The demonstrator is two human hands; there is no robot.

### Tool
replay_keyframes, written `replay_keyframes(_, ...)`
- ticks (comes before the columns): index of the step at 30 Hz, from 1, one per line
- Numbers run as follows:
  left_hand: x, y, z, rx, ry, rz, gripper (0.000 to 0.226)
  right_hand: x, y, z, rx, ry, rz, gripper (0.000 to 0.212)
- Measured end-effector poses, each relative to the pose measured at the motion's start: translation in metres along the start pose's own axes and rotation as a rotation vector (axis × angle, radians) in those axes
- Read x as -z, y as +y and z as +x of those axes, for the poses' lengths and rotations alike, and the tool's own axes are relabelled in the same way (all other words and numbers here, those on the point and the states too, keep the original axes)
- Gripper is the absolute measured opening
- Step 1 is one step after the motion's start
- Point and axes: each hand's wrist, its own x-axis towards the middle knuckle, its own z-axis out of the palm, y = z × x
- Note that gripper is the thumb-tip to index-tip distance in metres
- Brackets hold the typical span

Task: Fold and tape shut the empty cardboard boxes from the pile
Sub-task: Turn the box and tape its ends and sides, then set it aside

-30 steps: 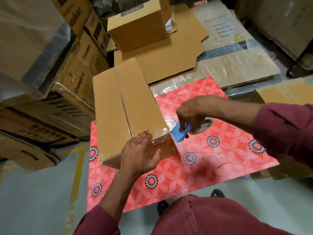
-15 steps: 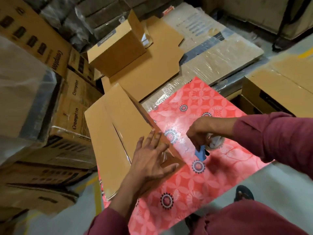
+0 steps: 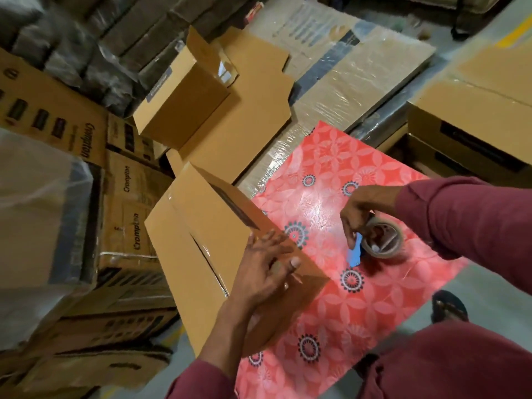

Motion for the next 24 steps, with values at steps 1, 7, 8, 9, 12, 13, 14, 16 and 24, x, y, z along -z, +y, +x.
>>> replay_keyframes(1,0.001,-0.004,-0.001,0.010,0.082,-0.094,0.059,-0.004,0.004,0.005,0.003,0.005,0.025,0.060)
replay_keyframes(7,-0.008,-0.021,-0.001,-0.103,0.035,0.157,0.053,-0.014,0.012,0.019,0.031,0.148,0.192,0.061)
replay_keyframes(8,-0.008,-0.021,0.000,-0.099,0.014,0.208,0.056,-0.018,0.013,0.023,0.023,0.177,0.203,0.059)
replay_keyframes(9,-0.008,-0.020,0.002,-0.079,-0.017,0.253,0.059,-0.022,0.013,0.026,0.013,0.209,0.203,0.057)
replay_keyframes(12,-0.008,-0.016,0.006,-0.046,-0.083,0.279,0.067,-0.029,0.007,0.022,-0.036,0.322,0.148,0.048)
replay_keyframes(13,-0.007,-0.016,0.005,-0.055,-0.066,0.247,0.066,-0.030,0.002,0.016,-0.061,0.372,0.107,0.047)
replay_keyframes(14,-0.006,-0.016,0.005,-0.065,-0.033,0.200,0.063,-0.032,-0.002,0.009,-0.084,0.423,0.071,0.048)
replay_keyframes(16,-0.004,-0.020,0.004,-0.084,0.043,0.119,0.051,-0.041,-0.014,-0.003,-0.085,0.565,0.038,0.055)
replay_keyframes(24,-0.011,-0.040,0.010,-0.186,0.152,0.234,0.055,-0.124,-0.150,-0.019,0.256,1.227,0.666,0.084)
